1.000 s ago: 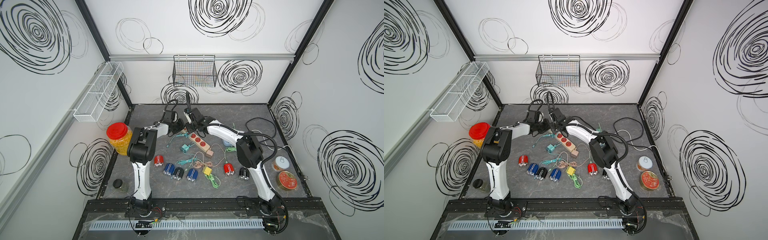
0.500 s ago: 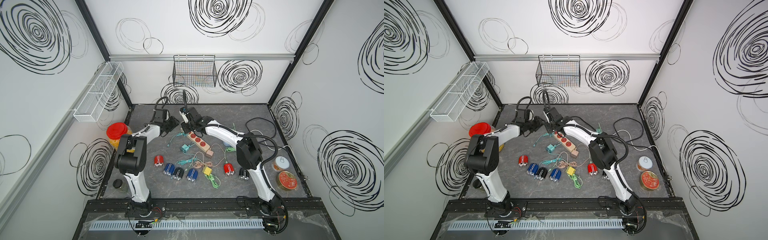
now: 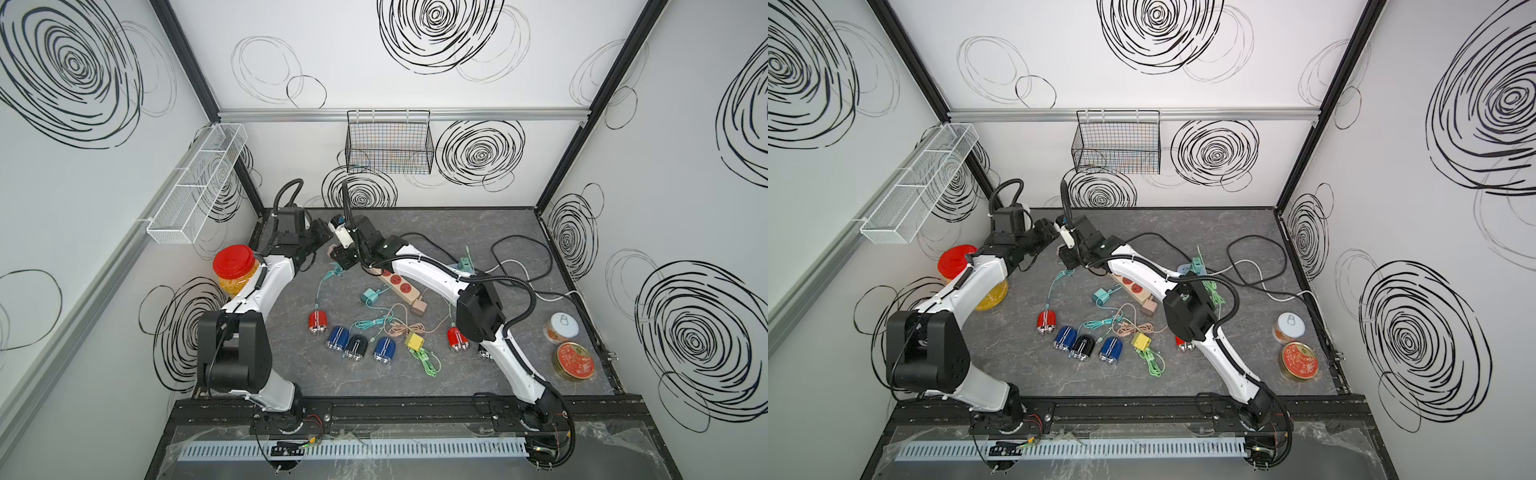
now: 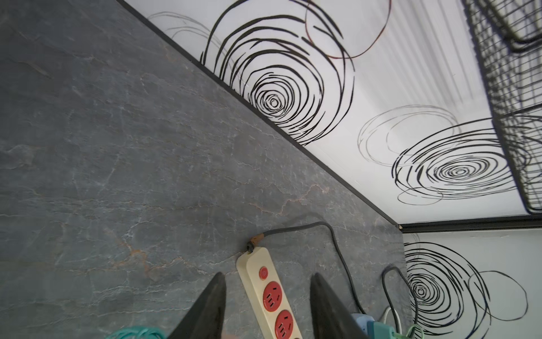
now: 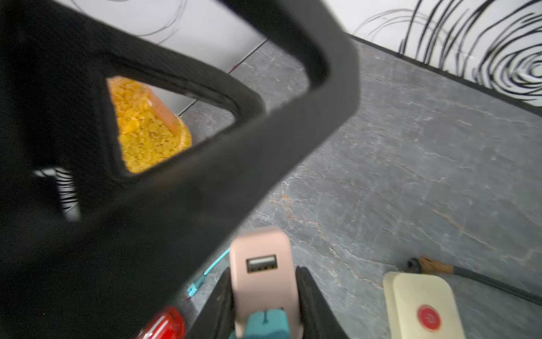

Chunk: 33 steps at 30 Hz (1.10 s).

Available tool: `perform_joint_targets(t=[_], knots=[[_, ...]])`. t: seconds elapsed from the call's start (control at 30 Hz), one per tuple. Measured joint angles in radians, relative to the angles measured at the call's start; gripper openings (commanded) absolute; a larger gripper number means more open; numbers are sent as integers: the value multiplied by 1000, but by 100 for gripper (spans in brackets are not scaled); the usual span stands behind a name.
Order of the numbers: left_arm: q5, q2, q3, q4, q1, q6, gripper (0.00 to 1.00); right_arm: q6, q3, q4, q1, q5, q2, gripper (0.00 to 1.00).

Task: Unplug the electric shaver
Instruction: Place the plug at the center of the board.

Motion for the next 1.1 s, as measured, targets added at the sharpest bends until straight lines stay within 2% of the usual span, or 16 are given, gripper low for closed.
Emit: perform_joint_targets(t=[0.17,0.37,0.63,0.7,0.87,1.1], knots=[[-4,-10,-58,-9,12,1,51,66,36,32,4,-75,47,32],[-11,-42,-87,-13,12,2,51,217,39,67,-37,-200,152,29],[-7,-64,-96,-4,13,8,52,356,-56,129,-68,-291,191,31],[-6,-66,-100,-5,13,12,54,375,-59,139,-63,-304,191,34],[-6,-85,-117,-7,10,23,72,417,-59,148,-52,-324,191,48],[4,-105,-130,-3,3,25,95,434,-59,140,-50,-312,191,57]])
